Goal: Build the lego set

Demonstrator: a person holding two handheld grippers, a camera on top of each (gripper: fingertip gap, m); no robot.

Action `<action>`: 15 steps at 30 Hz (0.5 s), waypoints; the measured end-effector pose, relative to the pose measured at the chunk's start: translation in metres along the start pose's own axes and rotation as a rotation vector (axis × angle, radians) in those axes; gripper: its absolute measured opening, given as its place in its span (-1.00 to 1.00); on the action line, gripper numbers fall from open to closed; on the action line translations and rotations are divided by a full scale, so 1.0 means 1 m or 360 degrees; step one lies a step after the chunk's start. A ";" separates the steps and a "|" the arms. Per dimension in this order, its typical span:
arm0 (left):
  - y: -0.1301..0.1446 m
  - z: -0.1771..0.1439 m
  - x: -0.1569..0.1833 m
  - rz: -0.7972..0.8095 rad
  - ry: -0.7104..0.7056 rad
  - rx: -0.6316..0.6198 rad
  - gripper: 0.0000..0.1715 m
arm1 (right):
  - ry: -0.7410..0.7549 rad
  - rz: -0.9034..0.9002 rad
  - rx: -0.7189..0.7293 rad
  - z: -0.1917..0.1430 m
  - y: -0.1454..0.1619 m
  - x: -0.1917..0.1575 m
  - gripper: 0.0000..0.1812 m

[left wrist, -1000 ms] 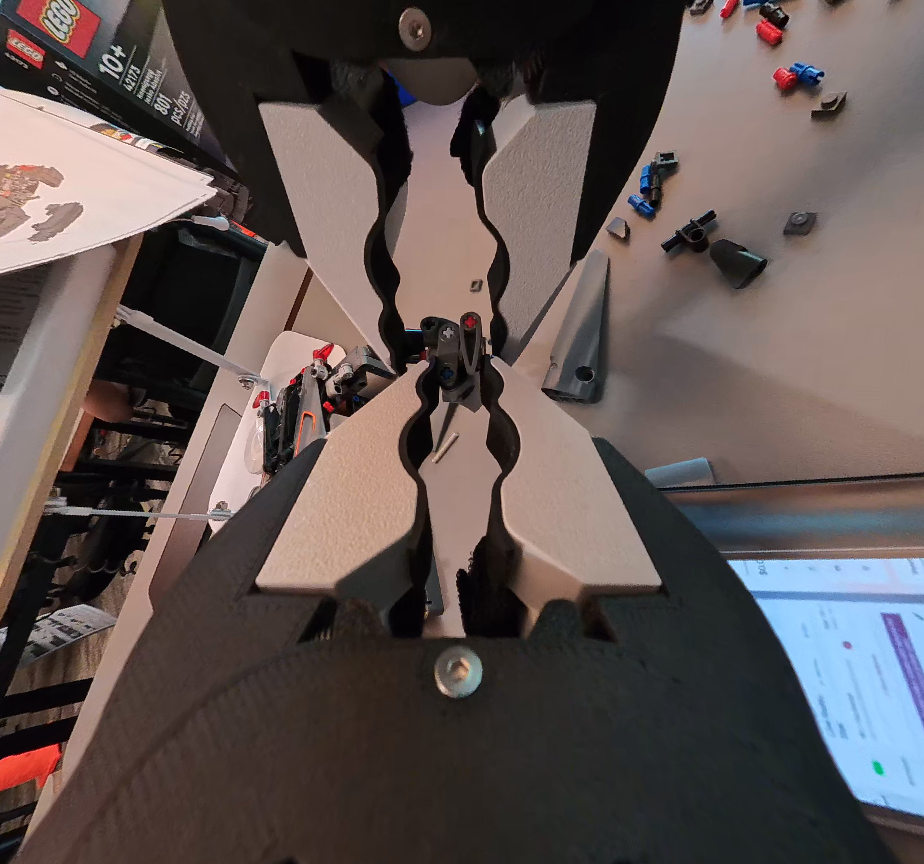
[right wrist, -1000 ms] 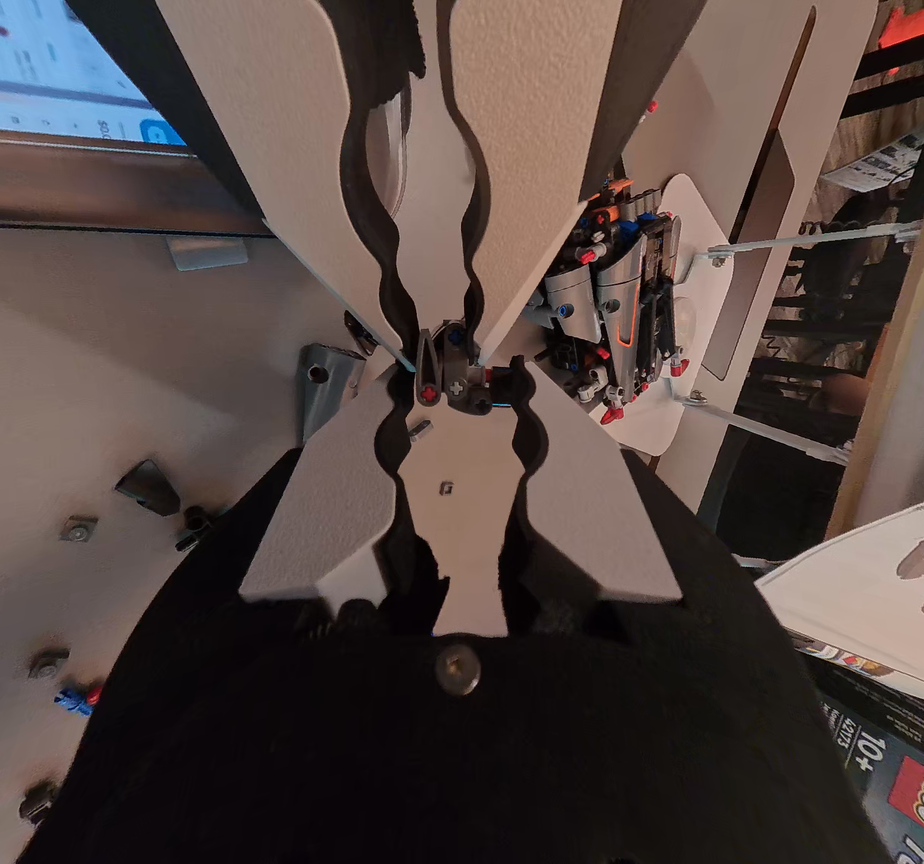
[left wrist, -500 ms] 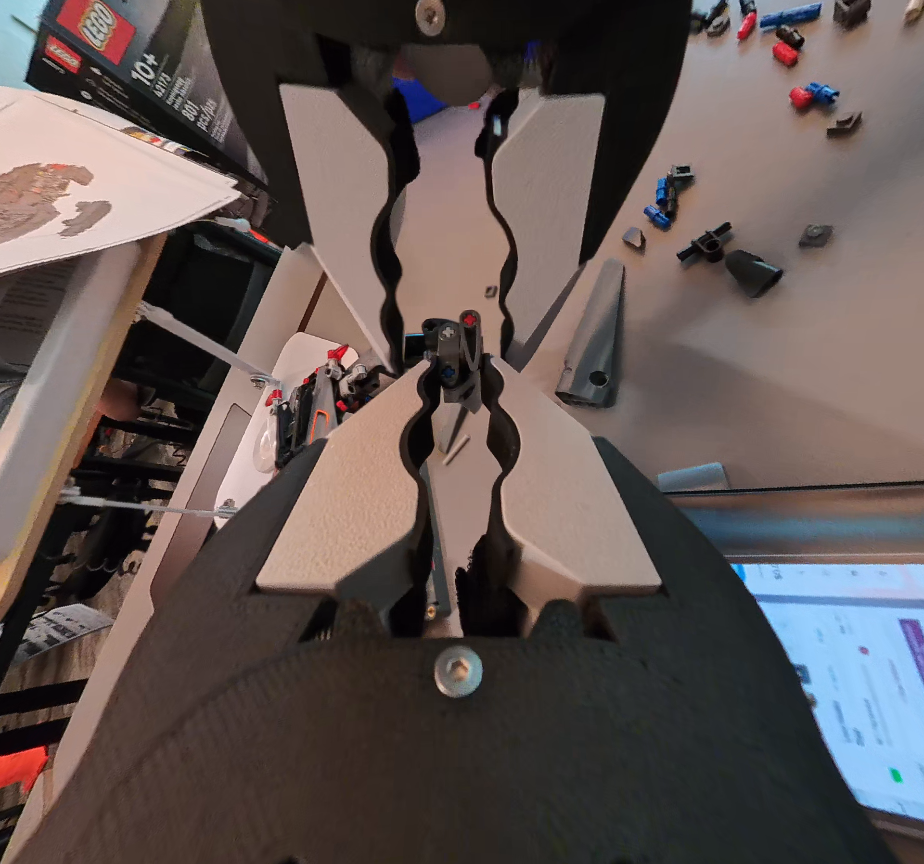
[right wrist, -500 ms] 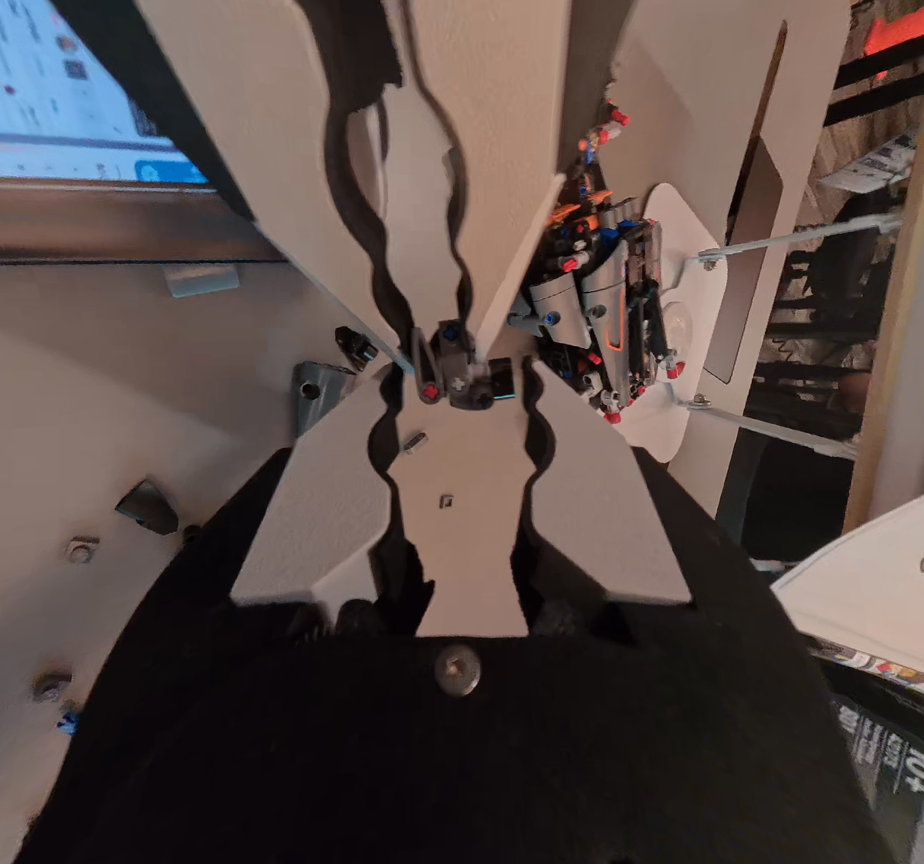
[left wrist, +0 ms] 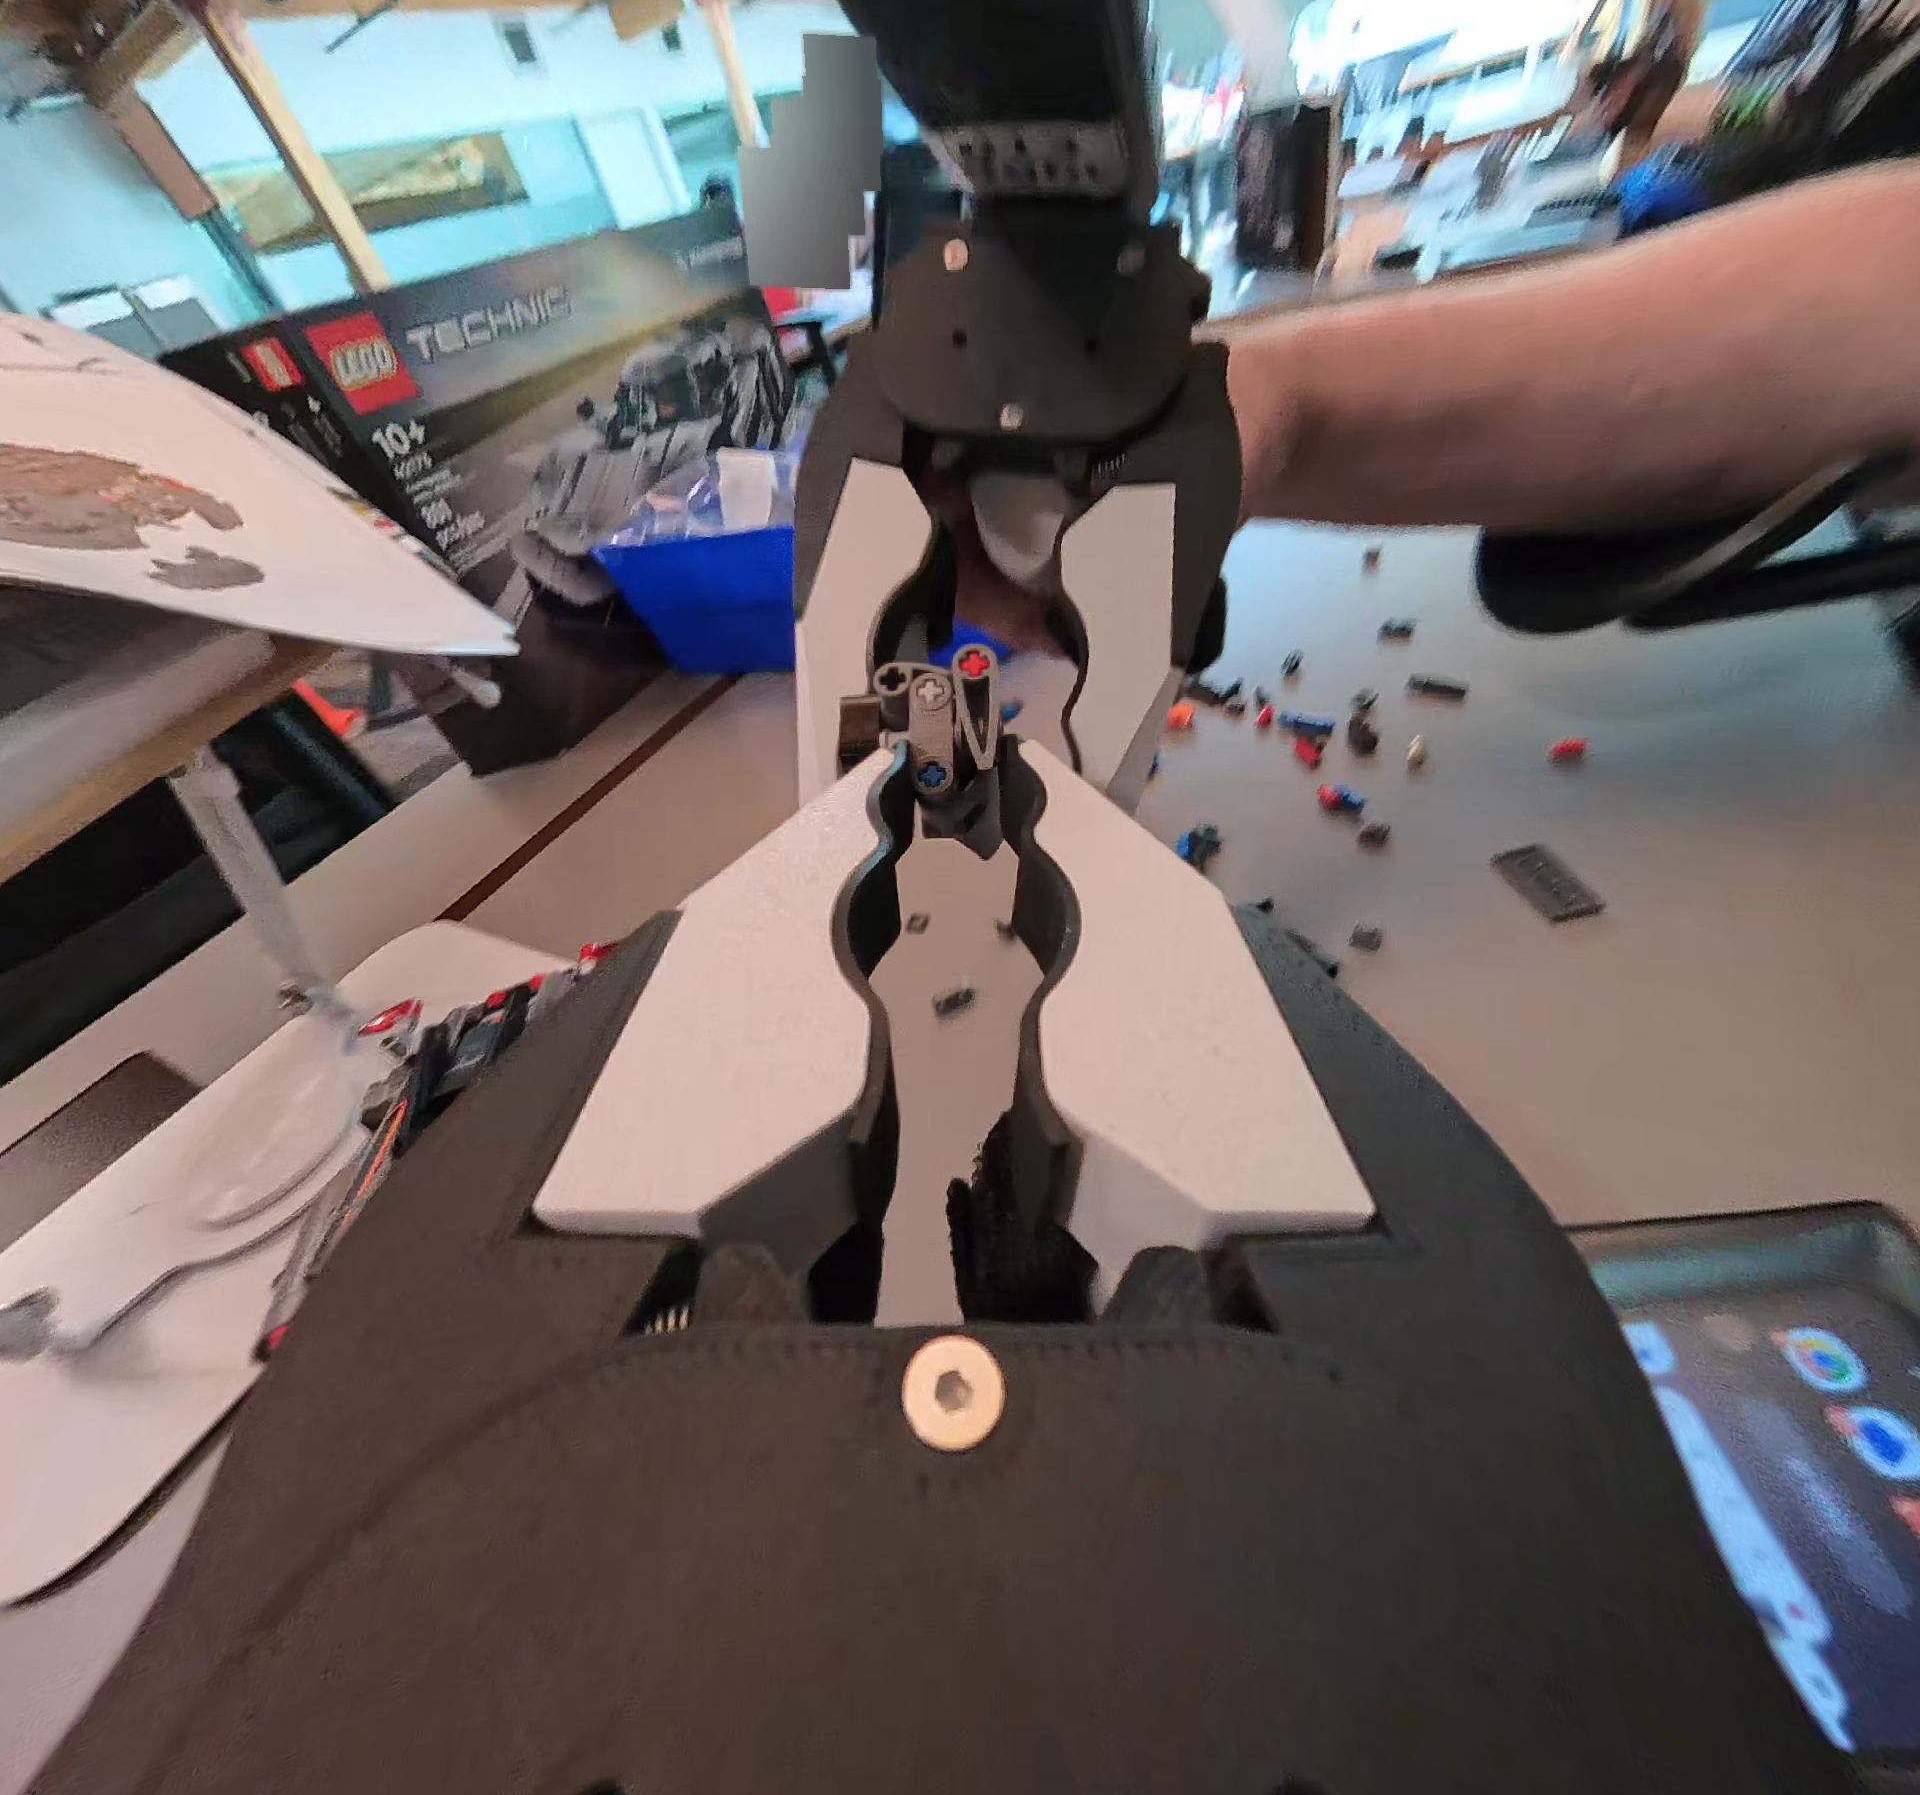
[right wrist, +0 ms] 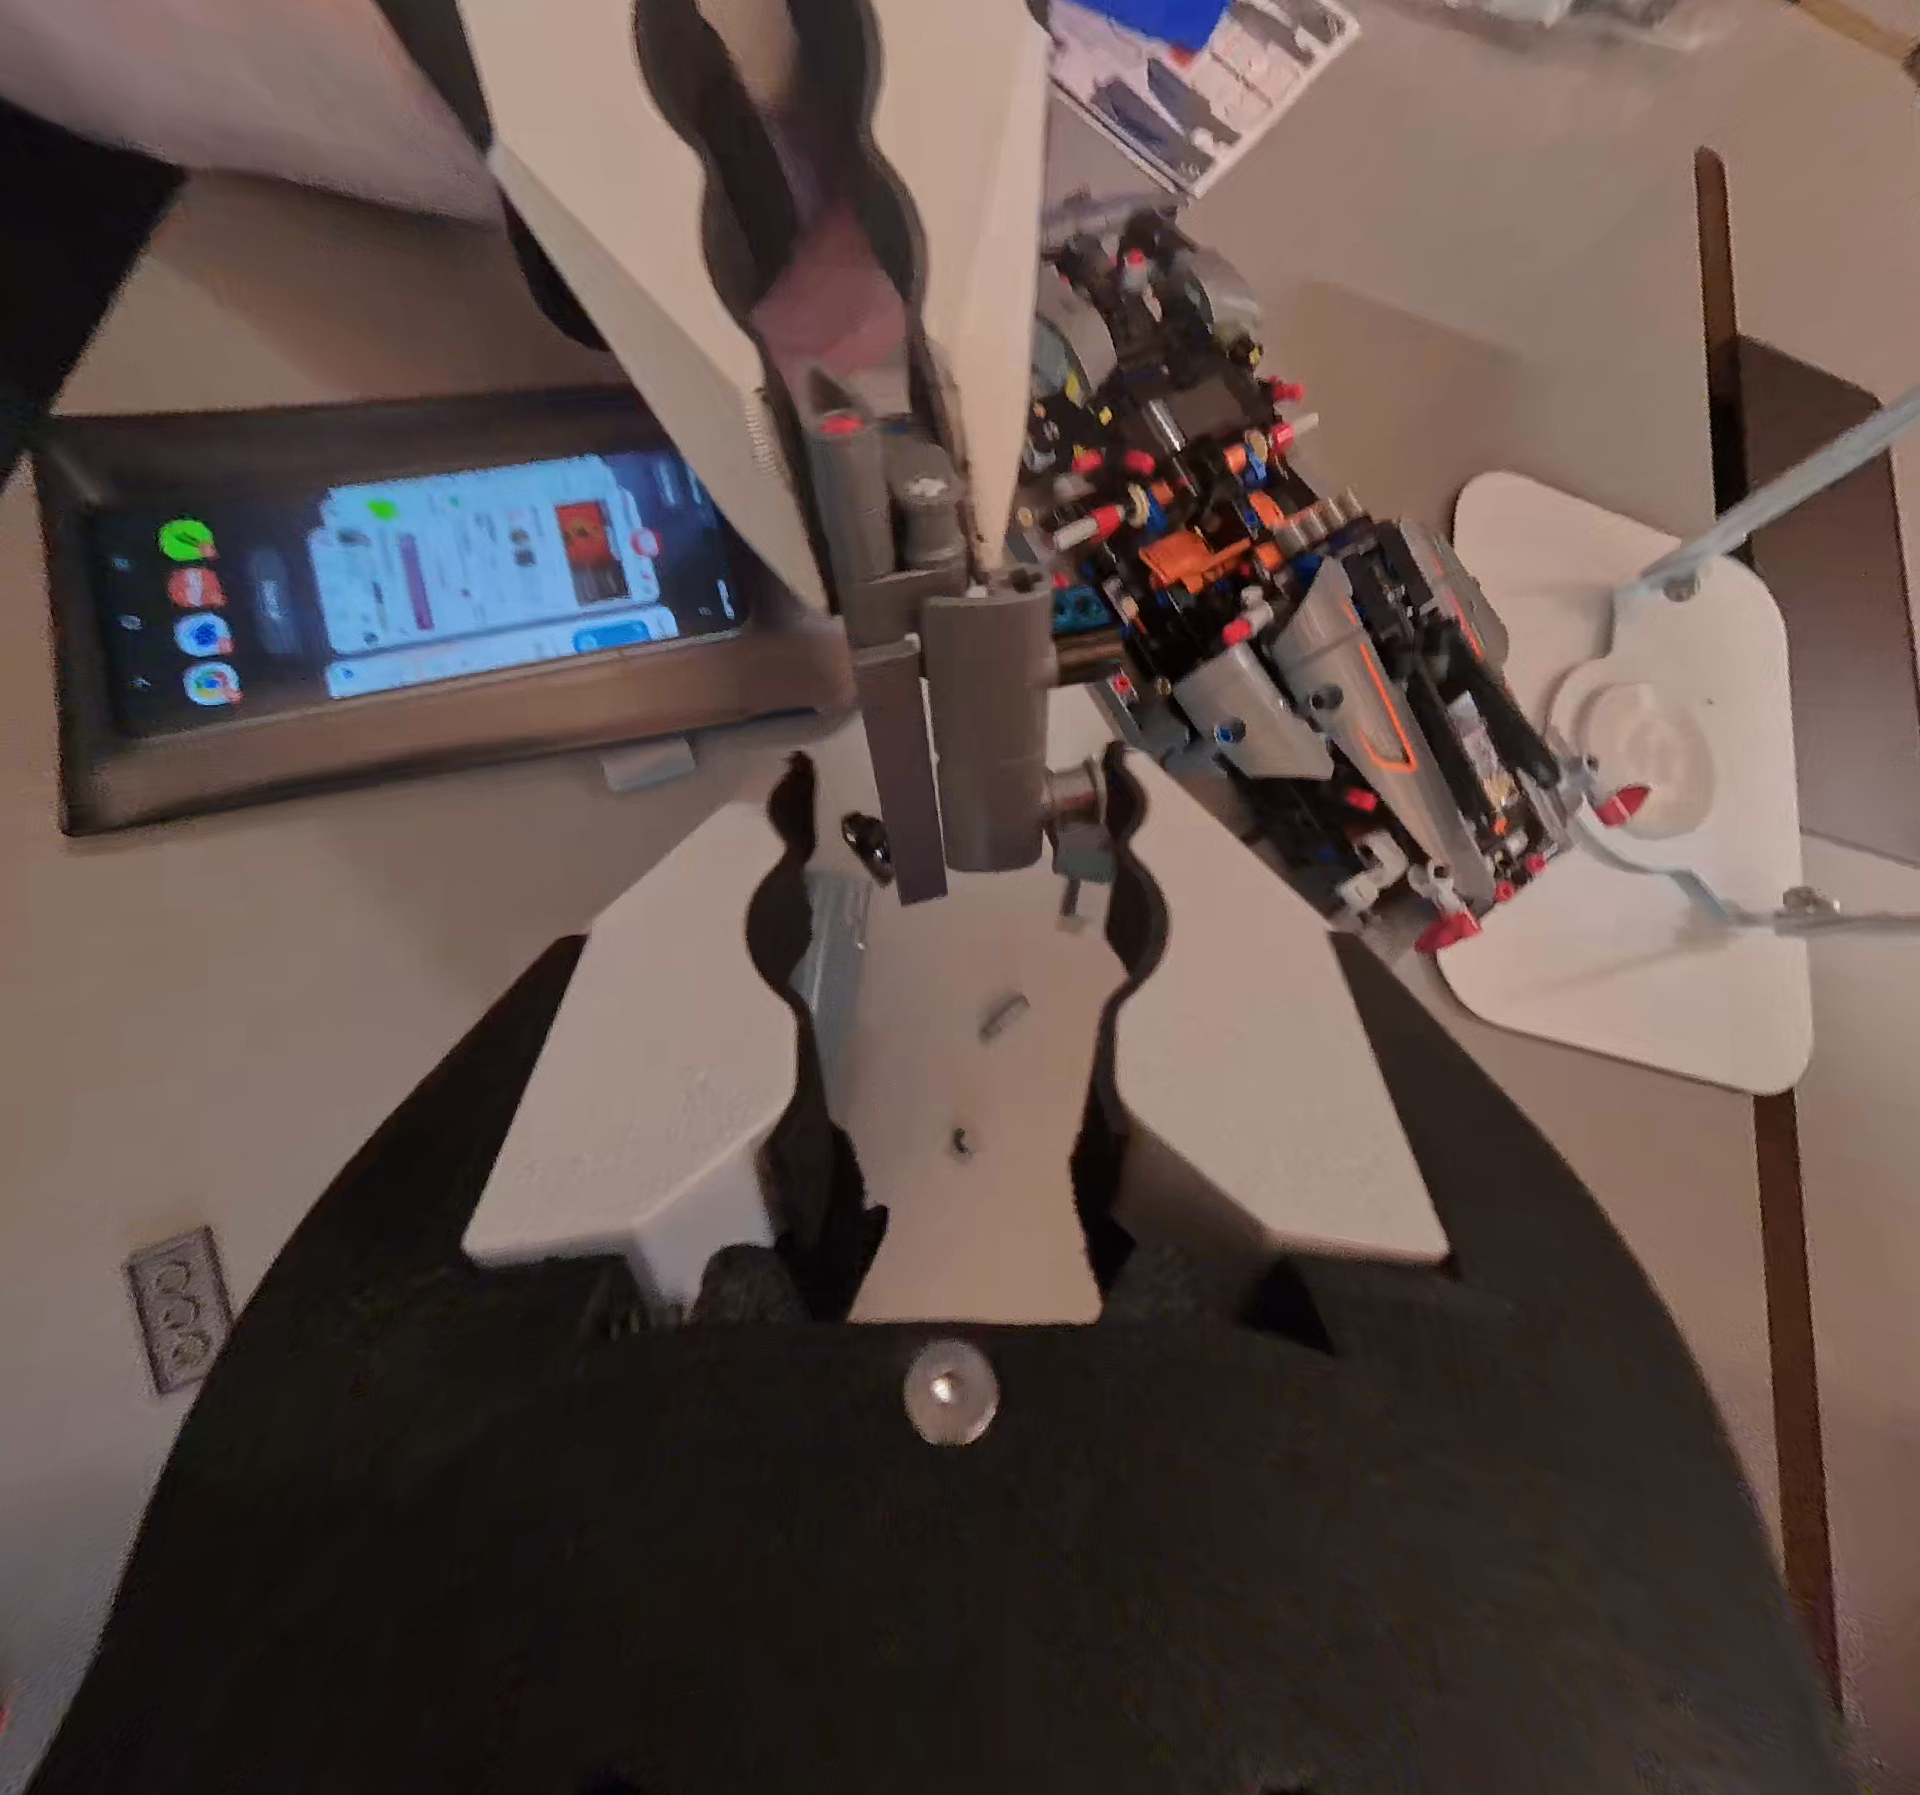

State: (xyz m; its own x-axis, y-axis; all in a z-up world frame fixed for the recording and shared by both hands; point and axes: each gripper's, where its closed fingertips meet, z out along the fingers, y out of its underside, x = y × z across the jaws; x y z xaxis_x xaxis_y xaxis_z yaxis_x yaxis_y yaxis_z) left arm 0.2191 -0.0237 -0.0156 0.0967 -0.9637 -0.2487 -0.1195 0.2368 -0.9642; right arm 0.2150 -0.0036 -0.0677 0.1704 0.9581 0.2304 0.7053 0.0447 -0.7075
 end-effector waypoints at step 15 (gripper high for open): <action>0.005 0.006 -0.004 -0.0040 0.0003 -0.0001 -0.76 | 0.0460 -0.0369 -0.0309 -0.007 0.011 0.026 -0.59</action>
State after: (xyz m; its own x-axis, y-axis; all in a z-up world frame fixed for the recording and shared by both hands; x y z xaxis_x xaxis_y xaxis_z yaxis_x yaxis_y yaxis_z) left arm 0.2241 -0.0182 -0.0199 0.0976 -0.9696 -0.2243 -0.1180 0.2125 -0.9700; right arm 0.2322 0.0201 -0.0645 0.1585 0.8089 0.5662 0.8596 0.1691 -0.4823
